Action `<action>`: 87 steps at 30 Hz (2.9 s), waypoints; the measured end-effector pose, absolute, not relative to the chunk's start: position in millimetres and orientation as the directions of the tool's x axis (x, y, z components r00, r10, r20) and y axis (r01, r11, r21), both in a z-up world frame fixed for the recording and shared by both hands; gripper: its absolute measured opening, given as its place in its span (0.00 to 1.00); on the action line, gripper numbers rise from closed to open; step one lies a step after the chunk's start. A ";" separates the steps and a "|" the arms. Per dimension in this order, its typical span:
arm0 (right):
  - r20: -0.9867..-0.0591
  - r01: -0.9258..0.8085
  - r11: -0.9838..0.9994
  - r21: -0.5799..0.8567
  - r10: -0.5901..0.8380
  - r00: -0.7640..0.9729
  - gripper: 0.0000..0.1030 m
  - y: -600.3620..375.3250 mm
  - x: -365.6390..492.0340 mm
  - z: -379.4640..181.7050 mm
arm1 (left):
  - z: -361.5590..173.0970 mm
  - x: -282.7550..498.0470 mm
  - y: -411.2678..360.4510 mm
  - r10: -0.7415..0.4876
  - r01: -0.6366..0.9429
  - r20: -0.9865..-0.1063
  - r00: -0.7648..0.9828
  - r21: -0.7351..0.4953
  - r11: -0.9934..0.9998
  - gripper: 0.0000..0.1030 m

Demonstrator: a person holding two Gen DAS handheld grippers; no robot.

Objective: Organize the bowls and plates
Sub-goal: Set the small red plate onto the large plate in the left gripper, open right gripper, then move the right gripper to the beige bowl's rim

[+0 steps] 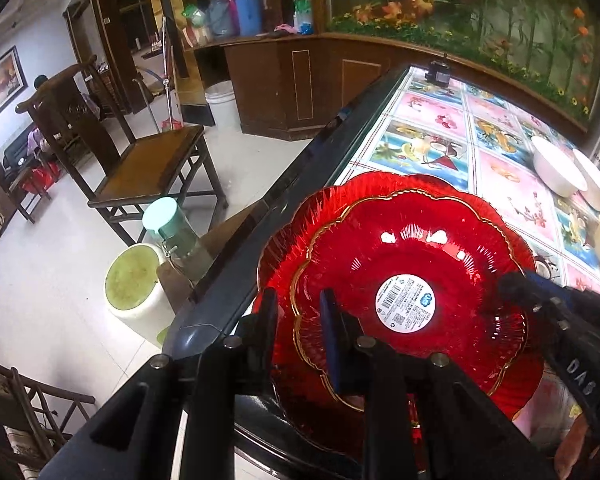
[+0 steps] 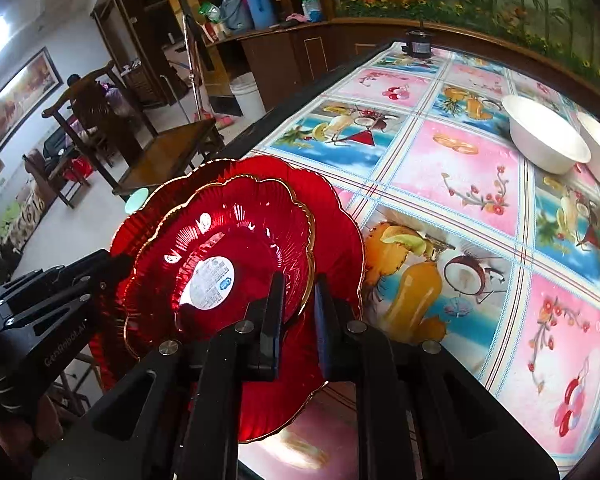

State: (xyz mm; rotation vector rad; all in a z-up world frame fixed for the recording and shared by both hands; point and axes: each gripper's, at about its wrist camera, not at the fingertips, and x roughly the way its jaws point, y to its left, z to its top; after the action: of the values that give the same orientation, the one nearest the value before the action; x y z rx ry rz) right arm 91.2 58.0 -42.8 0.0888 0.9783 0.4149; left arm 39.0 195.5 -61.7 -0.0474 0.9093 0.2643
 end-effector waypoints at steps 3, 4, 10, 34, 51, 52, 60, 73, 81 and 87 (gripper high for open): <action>-0.746 -0.316 0.911 0.265 0.401 0.532 0.14 50.6 89.2 -31.0 | -60.9 40.2 194.3 0.206 -0.244 -0.784 0.585 0.072 0.967 0.21; -0.725 -0.321 0.907 0.273 0.414 0.550 0.14 46.9 87.7 -25.7 | -60.9 40.2 194.1 0.208 -0.245 -0.784 0.584 0.073 0.967 0.21; -0.602 -0.299 0.907 0.296 0.420 0.679 0.41 17.0 76.8 -2.5 | -58.8 40.3 190.4 0.203 -0.242 -0.787 0.582 0.071 0.968 0.21; -0.555 -0.165 0.892 0.421 0.397 0.731 0.42 -72.9 81.5 -21.3 | -31.2 47.9 90.5 0.145 -0.063 -0.777 0.613 0.135 0.989 0.22; -0.476 0.091 0.943 0.320 0.077 0.876 0.42 -273.9 37.3 7.7 | -34.3 75.2 -47.9 -0.085 0.226 -0.851 0.518 0.041 0.973 0.22; -0.479 0.119 0.944 0.309 0.047 0.877 0.41 -287.2 33.1 7.6 | -34.9 77.9 -54.7 -0.098 0.235 -0.855 0.509 0.029 0.971 0.22; -0.510 0.203 0.896 0.395 0.029 0.860 0.41 -349.6 16.6 -5.0 | -41.1 96.8 -93.8 -0.152 0.280 -0.878 0.454 -0.021 0.960 0.22; -0.590 0.173 0.788 0.591 0.276 0.759 0.41 -351.3 46.0 -40.9 | -40.5 143.6 -115.4 -0.264 0.223 -0.871 0.415 -0.183 0.957 0.62; -0.623 0.189 0.756 0.626 0.340 0.704 0.41 -344.9 62.0 -55.6 | -51.2 178.5 -129.9 -0.343 0.182 -0.875 0.340 -0.297 0.937 0.68; -0.636 0.221 0.726 0.651 0.361 0.682 0.42 -349.2 67.9 -64.8 | -63.1 189.2 -135.2 -0.337 0.142 -0.889 0.311 -0.306 0.941 0.68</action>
State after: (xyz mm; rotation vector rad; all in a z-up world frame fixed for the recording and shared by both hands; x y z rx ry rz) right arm 67.9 -349.2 -64.8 0.7767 0.8378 0.0880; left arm 189.2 -135.2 -63.1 -0.1829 1.2154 -0.3184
